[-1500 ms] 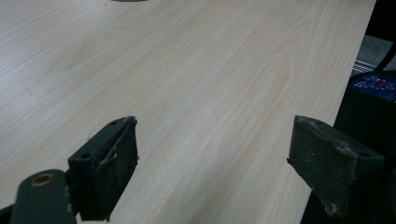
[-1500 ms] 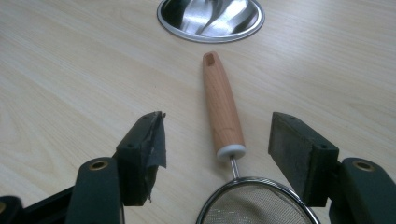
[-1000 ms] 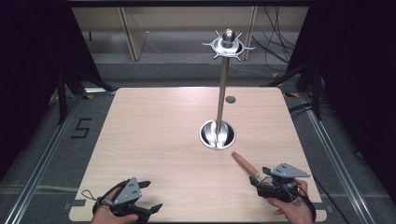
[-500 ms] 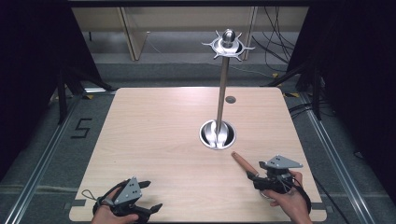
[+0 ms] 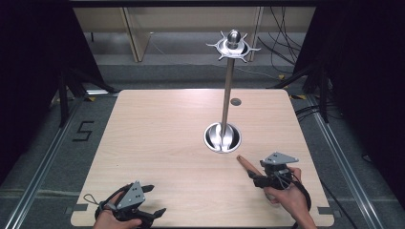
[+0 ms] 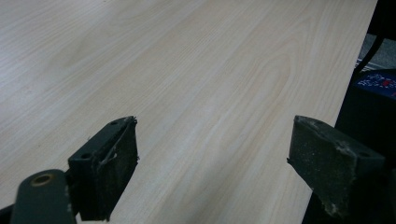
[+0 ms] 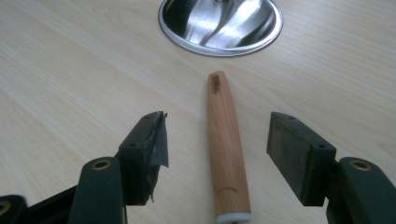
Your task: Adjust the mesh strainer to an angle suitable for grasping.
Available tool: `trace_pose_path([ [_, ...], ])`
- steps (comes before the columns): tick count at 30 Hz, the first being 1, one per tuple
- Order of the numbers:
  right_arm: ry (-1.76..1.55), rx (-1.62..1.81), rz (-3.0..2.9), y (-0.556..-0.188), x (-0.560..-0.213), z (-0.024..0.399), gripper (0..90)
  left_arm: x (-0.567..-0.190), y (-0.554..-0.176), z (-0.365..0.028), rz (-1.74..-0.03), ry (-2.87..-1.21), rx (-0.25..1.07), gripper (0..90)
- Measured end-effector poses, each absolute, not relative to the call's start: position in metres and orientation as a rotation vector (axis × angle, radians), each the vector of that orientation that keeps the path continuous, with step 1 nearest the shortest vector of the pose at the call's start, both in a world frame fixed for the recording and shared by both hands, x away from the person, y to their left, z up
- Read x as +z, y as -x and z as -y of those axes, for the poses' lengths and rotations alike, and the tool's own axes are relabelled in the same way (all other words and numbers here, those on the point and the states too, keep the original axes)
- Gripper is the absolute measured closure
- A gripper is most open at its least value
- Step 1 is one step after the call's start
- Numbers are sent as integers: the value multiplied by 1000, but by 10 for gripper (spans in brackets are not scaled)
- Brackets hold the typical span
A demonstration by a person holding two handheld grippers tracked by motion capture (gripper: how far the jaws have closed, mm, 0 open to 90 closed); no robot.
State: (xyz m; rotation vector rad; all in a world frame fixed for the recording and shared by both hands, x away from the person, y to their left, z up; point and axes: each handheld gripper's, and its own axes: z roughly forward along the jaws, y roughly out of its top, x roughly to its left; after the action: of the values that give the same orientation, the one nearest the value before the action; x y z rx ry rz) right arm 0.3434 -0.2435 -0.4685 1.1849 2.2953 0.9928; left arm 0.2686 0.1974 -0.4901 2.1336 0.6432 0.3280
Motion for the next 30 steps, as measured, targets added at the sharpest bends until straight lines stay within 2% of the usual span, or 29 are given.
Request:
trace_pose_path([
  [7, -1187, 903, -2339, -351, -459, 241, 380, -491, -269, -197, -643, -2133, 335, 152],
  [13, -1173, 830, -2381, -363, -459, 241, 435, -490, -270, -197, -635, -2142, 336, 152],
  [30, -1125, 647, -2501, -380, -471, 230, 520, -491, -273, -195, -629, -2119, 328, 152],
])
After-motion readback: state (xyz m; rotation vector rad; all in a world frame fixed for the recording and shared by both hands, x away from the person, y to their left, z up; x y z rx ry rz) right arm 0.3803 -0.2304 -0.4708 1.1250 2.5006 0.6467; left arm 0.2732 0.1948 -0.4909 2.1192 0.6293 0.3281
